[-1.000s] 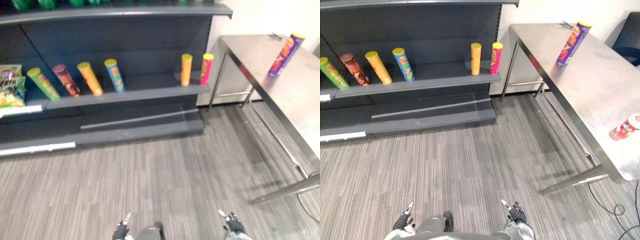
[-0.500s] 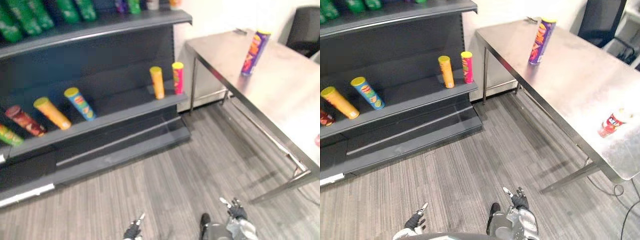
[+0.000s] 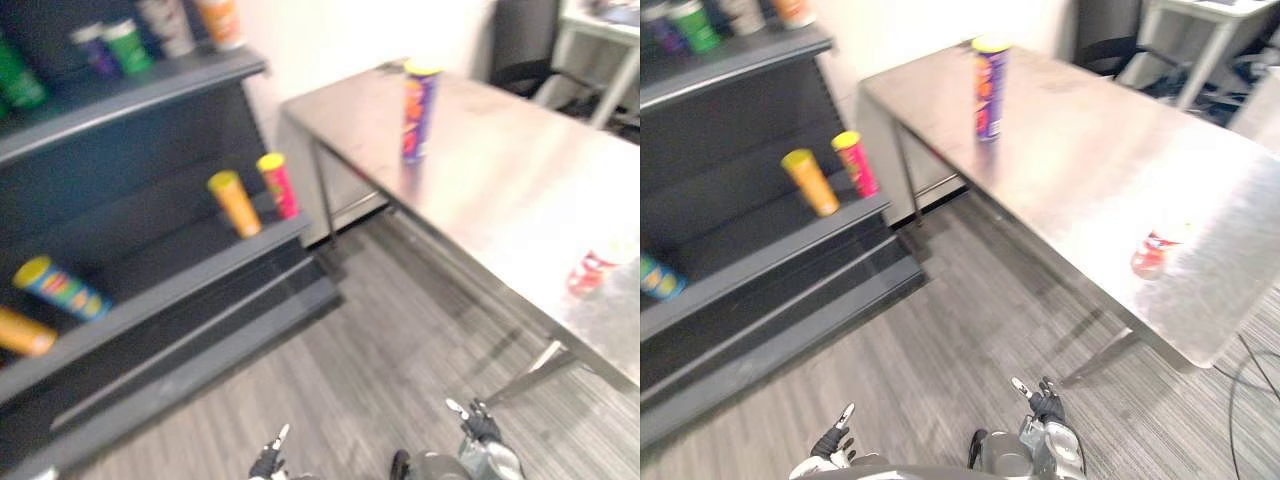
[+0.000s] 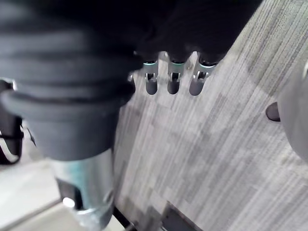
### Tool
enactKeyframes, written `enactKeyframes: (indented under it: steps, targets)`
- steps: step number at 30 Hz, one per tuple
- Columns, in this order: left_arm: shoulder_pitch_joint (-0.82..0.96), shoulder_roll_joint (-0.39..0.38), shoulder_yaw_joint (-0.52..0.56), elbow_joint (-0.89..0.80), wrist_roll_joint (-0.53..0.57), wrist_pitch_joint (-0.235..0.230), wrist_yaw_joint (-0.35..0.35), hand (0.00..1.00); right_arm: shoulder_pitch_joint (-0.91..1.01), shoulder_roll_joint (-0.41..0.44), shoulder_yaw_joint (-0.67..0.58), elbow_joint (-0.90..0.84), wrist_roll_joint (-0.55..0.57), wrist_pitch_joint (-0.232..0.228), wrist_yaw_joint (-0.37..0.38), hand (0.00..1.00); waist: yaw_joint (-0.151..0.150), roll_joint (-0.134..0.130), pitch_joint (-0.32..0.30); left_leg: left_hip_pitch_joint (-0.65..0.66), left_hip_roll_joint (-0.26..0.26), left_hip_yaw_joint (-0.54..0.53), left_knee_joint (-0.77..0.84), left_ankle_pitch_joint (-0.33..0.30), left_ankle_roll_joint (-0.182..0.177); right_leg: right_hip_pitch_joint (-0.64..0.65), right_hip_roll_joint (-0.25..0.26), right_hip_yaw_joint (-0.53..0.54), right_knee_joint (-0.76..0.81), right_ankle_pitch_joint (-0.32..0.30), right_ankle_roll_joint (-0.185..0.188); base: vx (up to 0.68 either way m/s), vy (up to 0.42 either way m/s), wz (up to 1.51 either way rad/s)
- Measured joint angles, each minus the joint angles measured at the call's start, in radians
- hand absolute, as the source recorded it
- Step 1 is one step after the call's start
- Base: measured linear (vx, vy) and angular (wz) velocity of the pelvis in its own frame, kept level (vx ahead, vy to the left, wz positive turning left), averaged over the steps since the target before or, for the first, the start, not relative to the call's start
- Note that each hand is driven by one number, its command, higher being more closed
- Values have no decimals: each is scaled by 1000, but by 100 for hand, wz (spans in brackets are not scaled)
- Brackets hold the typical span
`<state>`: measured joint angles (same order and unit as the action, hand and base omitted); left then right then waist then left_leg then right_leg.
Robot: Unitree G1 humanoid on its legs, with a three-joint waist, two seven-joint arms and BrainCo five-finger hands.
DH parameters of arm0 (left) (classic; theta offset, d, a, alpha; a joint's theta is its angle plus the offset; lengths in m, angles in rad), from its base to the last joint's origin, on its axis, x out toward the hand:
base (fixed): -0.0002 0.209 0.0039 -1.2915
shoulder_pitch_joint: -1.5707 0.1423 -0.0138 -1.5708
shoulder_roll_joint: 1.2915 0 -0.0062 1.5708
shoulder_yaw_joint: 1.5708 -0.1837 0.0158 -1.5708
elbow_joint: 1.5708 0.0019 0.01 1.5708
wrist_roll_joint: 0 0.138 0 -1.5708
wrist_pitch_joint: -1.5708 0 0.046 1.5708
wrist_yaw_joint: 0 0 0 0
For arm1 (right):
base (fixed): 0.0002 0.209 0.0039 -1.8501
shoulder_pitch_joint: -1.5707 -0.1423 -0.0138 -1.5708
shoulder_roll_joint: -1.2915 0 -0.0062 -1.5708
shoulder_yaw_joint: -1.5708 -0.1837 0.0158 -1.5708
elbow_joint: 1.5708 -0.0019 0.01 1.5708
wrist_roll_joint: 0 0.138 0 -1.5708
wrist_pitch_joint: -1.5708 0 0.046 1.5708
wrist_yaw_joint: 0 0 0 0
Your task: Put the gum and the chips on the shelf.
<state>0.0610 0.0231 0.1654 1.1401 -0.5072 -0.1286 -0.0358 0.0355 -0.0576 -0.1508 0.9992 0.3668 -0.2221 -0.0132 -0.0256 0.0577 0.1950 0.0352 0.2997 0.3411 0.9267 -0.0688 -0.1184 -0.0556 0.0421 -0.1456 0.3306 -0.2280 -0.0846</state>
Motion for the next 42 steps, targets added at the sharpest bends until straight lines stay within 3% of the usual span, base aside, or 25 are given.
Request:
enactKeyframes:
  steps: [1, 2, 5, 7, 10, 11, 12, 13, 15, 19, 23, 27, 30, 32, 38, 42]
  targets:
    - [3, 1, 12, -8, -1, 1, -2, 0, 8, -7, -14, 4, 5, 0, -5, 0, -1, -4, 1, -49, -27, -8, 43, -97, 15, 18, 7, 68, -6, -6, -9, 284, 151, -162]
    - [5, 1, 30, -11, -1, 0, -6, 0, 12, -12, -47, 21, 6, -2, -13, 0, 1, -10, 4, -89, -63, -14, 33, -152, 32, 48, 4, 130, -18, -2, -4, 278, 156, -159]
    - [26, 2, 33, -35, -33, -5, -17, 0, 30, -20, -108, 73, 6, -1, -32, 0, 6, -20, 7, -173, -107, -66, -149, -202, 54, 96, -4, 289, -21, -1, 0, 259, 193, -170]
    - [25, 2, 44, -35, -36, -7, -18, 0, 40, -13, -143, 75, 6, -1, -33, 0, 8, -26, 7, -195, -137, -180, -350, -195, 58, 115, -16, 389, -31, -19, 29, 276, 341, -173]
    - [29, -3, 79, -32, -32, -10, -20, 0, 73, -8, -154, 60, 5, -1, -32, 0, 2, -31, 0, -183, -163, -366, -616, -129, 60, 116, -40, 517, -7, -81, 81, 264, 432, -133]
    - [36, -16, 92, -32, -32, -13, -21, 0, 95, -8, -155, 40, 5, -1, -33, 0, 0, -13, -11, -171, -148, -377, -674, -86, 35, 112, -40, 550, 14, -113, 108, 285, 453, -103]
    - [47, -18, 115, -36, -32, -15, -21, 0, 101, -1, -155, 38, 5, 0, -32, 0, 1, -17, -22, -162, -153, -341, -661, -27, -2, 112, -54, 569, 35, -128, 123, 342, 535, -96]
    - [58, -9, 126, -40, -33, -16, -19, 0, 106, 25, -154, 36, 4, 2, -31, 0, 4, -49, -36, -150, -170, -289, -653, -57, 2, 107, -88, 568, 41, -118, 136, 225, 330, -95]
    - [73, -1, 145, -43, -27, -18, -17, 0, 99, 75, -153, 29, 4, 0, -27, 0, 9, -74, -68, -119, -184, -200, -656, -95, 19, 93, -130, 563, 17, -57, 138, 201, 321, -106]
    - [78, 12, 111, 11, -20, -20, -15, 0, 79, 75, -152, 32, -14, -4, -31, 0, 7, -60, -119, -40, -187, -64, -740, -101, 50, 55, -145, 588, -34, 68, 150, 192, 327, -108]
    - [52, 29, 2, 43, 9, -23, -10, 0, 66, 55, -153, 71, -16, -8, -52, 0, 4, -38, -132, -8, -204, -21, -768, -84, 77, 27, -181, 415, -77, 163, 191, 110, 119, -56]
    - [41, 36, -62, 46, 16, -22, -8, 0, 72, 48, -153, 82, -16, -10, -71, 0, 4, -35, -134, 13, -221, -28, -769, -84, 77, 64, -206, 380, -125, 168, 197, 64, 24, -15]
    - [34, 28, -85, 55, 27, -21, -7, 0, 80, 25, -156, 113, -15, -15, -74, 0, 3, -12, -139, 22, -215, -54, -798, -80, 75, 94, -206, 317, -174, 168, 197, 8, -51, 18]
    - [29, 20, -85, 55, 46, -21, -5, 0, 81, 10, -163, 117, -15, -30, -82, 0, 6, -6, -140, 24, -216, -57, -841, -47, 67, 96, -206, 289, -198, 169, 195, -45, -111, 13]
    - [23, 18, -82, 72, 52, -22, 16, 0, 70, -33, -226, 114, -14, -46, -135, 0, 8, -4, -134, 57, -212, -66, -951, 11, 49, 98, -194, 254, -253, 170, 194, -109, -106, -5]
    - [21, 28, -78, 70, 54, -21, 32, 0, 63, -49, -354, 59, -11, -44, -190, 0, 8, -29, -126, 58, -240, -67, -1028, 69, 51, 90, -222, 215, -303, 141, 201, -199, -87, -7]
